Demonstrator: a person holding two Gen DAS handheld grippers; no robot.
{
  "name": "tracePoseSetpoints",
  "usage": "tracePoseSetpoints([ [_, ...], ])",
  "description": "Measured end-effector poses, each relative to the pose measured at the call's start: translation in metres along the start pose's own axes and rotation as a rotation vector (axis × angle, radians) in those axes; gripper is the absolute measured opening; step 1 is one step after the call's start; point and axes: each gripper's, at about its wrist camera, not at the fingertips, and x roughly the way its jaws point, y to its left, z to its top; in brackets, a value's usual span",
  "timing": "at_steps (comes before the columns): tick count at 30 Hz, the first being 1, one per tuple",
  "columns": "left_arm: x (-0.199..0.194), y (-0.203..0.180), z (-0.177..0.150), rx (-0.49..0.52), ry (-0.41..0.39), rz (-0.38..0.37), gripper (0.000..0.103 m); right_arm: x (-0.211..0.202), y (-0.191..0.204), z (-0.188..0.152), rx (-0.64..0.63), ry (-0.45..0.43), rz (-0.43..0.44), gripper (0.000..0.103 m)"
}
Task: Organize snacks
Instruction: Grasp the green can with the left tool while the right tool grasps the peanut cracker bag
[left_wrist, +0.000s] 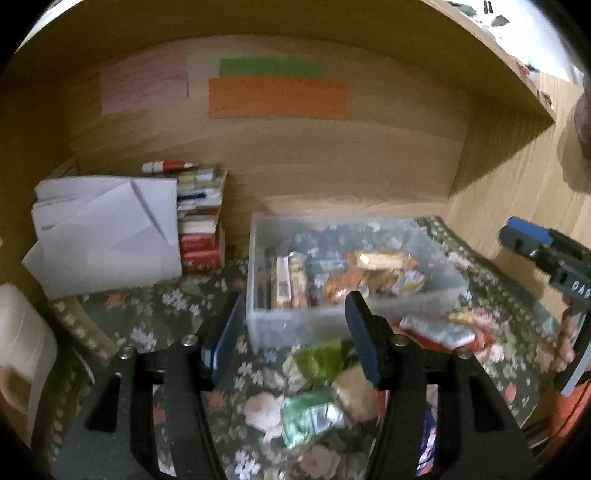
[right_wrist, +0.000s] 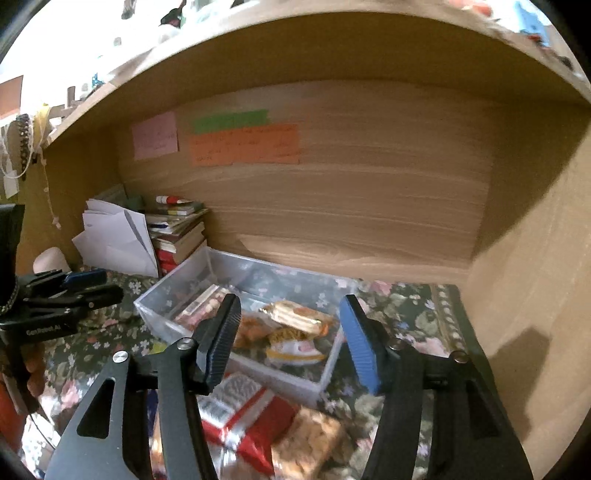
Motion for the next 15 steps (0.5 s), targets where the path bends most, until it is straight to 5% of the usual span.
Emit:
tracePoseSetpoints([
  [15,0.026,0.010,-0.080,-0.039,0.193,0.006,0.058,0.002,-0.021,-0.070,0.097,0.149,-0.023,0.058],
])
